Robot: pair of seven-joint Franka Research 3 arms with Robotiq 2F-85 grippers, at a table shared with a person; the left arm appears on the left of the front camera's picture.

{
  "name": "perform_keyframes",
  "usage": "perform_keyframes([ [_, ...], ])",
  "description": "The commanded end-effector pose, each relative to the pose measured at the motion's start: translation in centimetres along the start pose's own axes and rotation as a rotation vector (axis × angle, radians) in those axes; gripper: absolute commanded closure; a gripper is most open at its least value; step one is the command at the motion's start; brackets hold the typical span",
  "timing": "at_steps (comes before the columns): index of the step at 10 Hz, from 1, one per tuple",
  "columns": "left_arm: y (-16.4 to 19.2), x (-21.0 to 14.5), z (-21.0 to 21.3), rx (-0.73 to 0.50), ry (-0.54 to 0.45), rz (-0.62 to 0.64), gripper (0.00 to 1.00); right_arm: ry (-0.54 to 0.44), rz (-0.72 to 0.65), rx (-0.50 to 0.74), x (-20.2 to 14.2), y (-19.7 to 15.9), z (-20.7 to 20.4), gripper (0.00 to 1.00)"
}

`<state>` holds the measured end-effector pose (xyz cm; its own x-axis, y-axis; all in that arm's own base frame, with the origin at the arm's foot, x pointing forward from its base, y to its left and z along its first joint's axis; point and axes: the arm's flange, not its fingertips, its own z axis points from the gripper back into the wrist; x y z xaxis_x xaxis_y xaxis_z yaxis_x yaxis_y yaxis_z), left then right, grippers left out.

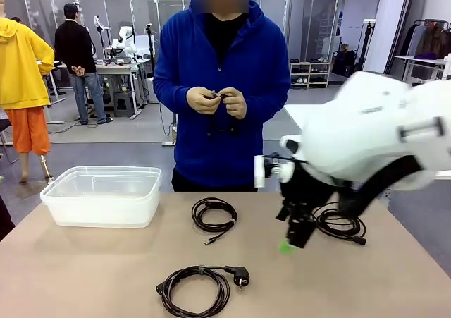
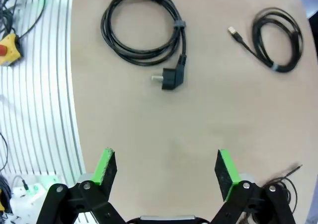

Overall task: Organize and store the cables.
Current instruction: Place the Power Cable into the Organizing box.

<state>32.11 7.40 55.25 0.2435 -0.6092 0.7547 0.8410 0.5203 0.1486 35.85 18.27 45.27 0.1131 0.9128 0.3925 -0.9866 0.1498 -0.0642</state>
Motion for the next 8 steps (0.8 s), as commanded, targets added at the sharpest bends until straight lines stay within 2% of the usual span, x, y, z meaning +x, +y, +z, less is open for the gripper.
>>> perform_keyframes([
  [1,-1.3,3.3,-2.2,0.0,0.047,-0.099,0.0,-0.126,-0.013,-0.025,-4.6,1.6,2.7,0.0],
  [2,-1.6,4.9,-4.2,-0.009,0.109,-0.12,0.0,-0.165,-0.044,-0.049,-7.2,2.0,3.8,0.0],
  [4,-3.0,8.5,-8.2,-0.064,0.157,-0.196,0.0,-0.235,-0.111,-0.098,-12.7,3.2,5.1,0.0],
  [5,-3.9,10.2,-10.5,-0.041,0.235,-0.23,0.0,-0.279,-0.142,-0.117,-15.4,3.9,5.6,0.0],
  [6,-5.3,12.2,-12.6,-0.083,0.28,-0.292,0.0,-0.324,-0.173,-0.125,-18.1,4.8,5.8,0.0],
  [8,-7.9,14.9,-17.7,-0.075,0.389,-0.368,0.0,-0.403,-0.2,-0.124,-23.2,5.6,5.2,0.0],
])
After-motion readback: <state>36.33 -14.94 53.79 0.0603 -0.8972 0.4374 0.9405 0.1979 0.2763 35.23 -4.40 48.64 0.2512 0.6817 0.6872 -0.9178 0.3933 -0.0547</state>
